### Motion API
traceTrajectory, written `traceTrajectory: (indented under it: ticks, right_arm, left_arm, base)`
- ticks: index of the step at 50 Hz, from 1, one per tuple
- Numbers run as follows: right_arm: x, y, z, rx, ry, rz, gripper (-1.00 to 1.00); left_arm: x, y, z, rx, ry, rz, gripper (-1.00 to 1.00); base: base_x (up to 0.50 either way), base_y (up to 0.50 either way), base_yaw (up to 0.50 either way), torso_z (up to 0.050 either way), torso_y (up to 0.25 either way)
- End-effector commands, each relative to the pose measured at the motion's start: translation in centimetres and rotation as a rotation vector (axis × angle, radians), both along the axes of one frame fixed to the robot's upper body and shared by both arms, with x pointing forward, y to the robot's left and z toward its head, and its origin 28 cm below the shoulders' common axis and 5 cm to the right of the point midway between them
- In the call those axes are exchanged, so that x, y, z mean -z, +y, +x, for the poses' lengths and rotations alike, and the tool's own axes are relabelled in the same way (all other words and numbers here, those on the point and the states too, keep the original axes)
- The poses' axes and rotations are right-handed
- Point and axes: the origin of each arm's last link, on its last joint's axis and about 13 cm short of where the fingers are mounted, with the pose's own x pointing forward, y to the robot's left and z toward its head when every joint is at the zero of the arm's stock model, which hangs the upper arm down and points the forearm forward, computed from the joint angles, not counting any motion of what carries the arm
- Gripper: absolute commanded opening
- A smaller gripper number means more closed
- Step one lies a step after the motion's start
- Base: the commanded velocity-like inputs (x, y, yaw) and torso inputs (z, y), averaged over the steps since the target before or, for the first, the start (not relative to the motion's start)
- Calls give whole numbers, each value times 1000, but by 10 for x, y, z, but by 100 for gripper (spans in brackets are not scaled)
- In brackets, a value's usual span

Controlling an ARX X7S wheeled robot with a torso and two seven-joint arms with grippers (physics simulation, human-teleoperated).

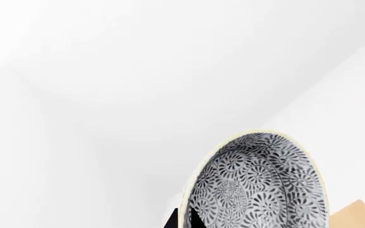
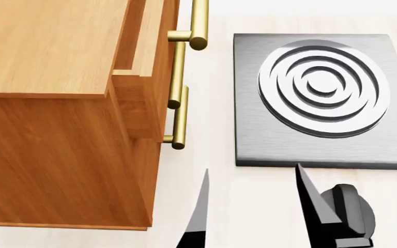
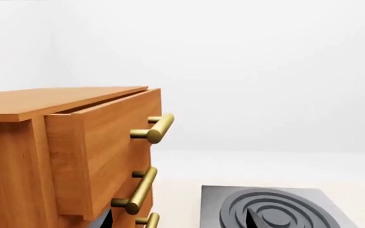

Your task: Pick the akita bowl on the wooden cabinet and place it on the plate.

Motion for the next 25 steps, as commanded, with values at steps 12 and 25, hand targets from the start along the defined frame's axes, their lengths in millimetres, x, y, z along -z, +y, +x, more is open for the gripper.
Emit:
traceTrajectory:
  ticks: [12, 25]
  right_arm:
    - [-7, -1, -3, 6, -26, -2, 100]
    - [-13, 0, -7, 2, -48, 7, 100]
  left_arm:
    - [0, -24, -37, 104, -164, 181, -100]
    - [12, -31, -54, 136, -175, 237, -100]
  base:
    - [0, 0, 0, 0, 2]
    - [0, 0, 0, 0, 0]
